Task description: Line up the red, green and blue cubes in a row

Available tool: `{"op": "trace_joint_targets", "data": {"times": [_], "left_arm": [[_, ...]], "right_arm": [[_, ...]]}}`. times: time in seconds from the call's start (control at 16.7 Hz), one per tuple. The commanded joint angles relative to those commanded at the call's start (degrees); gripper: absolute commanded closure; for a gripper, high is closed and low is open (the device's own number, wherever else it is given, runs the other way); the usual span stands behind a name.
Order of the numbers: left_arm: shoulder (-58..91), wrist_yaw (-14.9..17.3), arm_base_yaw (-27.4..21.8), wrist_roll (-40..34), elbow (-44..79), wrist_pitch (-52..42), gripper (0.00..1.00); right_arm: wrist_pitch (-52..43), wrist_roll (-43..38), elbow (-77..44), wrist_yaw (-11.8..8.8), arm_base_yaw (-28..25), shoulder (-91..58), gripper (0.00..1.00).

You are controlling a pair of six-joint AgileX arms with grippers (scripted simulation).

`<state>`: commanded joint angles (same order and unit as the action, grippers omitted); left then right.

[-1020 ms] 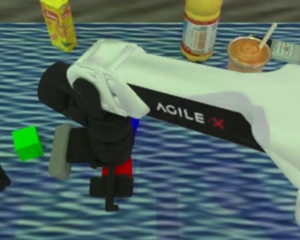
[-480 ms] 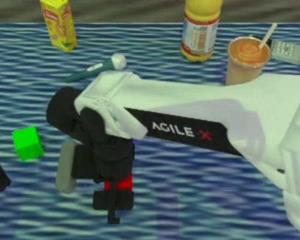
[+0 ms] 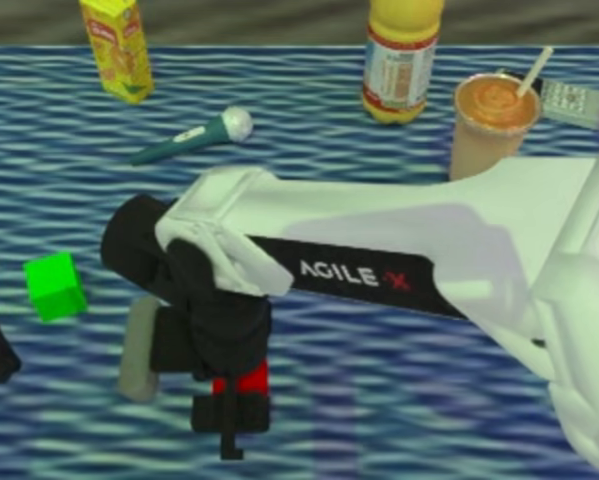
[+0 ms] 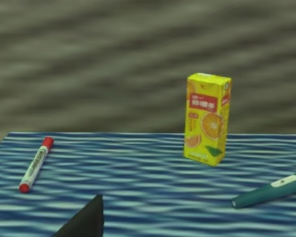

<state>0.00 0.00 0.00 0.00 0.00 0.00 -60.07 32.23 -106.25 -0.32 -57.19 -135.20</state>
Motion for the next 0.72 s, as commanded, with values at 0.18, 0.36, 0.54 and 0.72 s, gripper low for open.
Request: {"op": "trace_joint_targets", "data": {"times": [0.18, 0.36, 0.54, 0.72], "left_arm": [[0.0, 0.0, 0.0, 0.0, 0.0, 0.0, 0.00], [0.0, 0.0, 0.0, 0.0, 0.0, 0.0, 0.00], [0.0, 0.0, 0.0, 0.0, 0.0, 0.0, 0.00], [0.0, 0.0, 0.0, 0.0, 0.0, 0.0, 0.00]], "right_arm": [[0.0, 0.0, 0.0, 0.0, 0.0, 0.0, 0.62], [0.0, 0.0, 0.0, 0.0, 0.0, 0.0, 0.40], [0.0, 0.0, 0.0, 0.0, 0.0, 0.0, 0.17], [0.0, 0.0, 0.0, 0.0, 0.0, 0.0, 0.00]]}}
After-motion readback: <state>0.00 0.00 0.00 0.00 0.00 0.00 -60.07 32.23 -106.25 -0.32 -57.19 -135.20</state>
